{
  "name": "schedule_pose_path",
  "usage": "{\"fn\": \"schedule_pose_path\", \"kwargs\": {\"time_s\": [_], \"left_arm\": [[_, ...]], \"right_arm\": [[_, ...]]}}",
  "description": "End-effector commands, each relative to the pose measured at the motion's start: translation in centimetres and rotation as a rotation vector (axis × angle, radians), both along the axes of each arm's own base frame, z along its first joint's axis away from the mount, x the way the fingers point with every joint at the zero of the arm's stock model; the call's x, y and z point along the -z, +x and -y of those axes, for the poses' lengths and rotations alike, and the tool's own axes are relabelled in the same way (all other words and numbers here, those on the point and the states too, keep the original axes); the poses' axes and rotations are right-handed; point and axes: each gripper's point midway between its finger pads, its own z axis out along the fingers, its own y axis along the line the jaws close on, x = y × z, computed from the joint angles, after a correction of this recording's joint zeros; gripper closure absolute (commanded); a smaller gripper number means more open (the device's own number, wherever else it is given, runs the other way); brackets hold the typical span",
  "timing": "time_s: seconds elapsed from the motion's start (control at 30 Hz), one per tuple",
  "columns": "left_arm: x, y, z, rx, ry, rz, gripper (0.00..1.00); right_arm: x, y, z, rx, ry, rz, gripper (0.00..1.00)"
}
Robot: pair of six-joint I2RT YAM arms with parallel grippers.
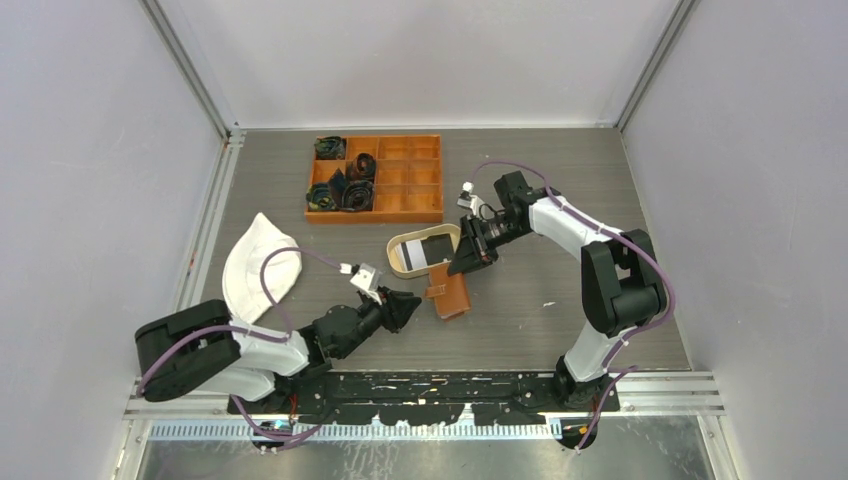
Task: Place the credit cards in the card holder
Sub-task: Close the card holder at the center of the board.
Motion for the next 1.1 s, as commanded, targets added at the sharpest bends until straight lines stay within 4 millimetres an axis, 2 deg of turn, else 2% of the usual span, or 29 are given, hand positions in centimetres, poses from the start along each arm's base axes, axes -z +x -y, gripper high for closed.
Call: {"fn": "schedule_pose_path", "kwargs": {"time_s": [0.0,0.07,0.17,0.27,0.37,0.53,0.63,0.73,0.9,1.07], "left_arm": [[-1.8,-0.8,-0.9,0.040,0.005,0.094,0.66],[-1.9,-1.1,-1.2,0.058,0.033,0.098,0.59],[-1.8,-1.6,-1.6,0.079,0.097,0.080,0.56],[-2.4,-2.0,-2.4,0.080,0.099,0.080,0.55],[-2.7,-2.2,-3.3,0.061,0.074,0.062,0.49],[-3.2,-2.9,-3.5,0.074,0.039,0.017,0.46],[-3.0,-3.1,-3.4,0.078,0.028,-0.007,0.47],[-2.8,-3.1,-3.0,0.086,0.026,-0.023,0.47],[-2.3,-3.3,-2.5,0.100,0.034,-0.049,0.48],[-1.7,-3.3,-2.9,0.086,0.034,-0.063,0.48]], "right_arm": [[-1.7,0.2,1.1,-0.056,-0.044,0.140,0.99],[-1.9,0.2,1.6,-0.067,-0.077,0.186,0.99],[-2.2,0.6,2.5,-0.068,-0.140,0.268,0.99],[-2.3,1.1,4.1,-0.071,-0.250,0.359,0.99],[-2.5,1.8,6.2,-0.068,-0.383,0.459,0.99],[-2.6,3.5,11.2,-0.087,-0.769,0.695,0.99],[-2.8,5.1,14.5,-0.107,-1.109,0.882,0.99],[-1.9,6.0,16.2,-0.158,-1.332,0.962,0.98],[0.4,7.5,16.9,-0.216,-1.538,1.041,0.97],[2.3,7.2,15.1,-0.267,-1.520,1.039,0.90]]}}
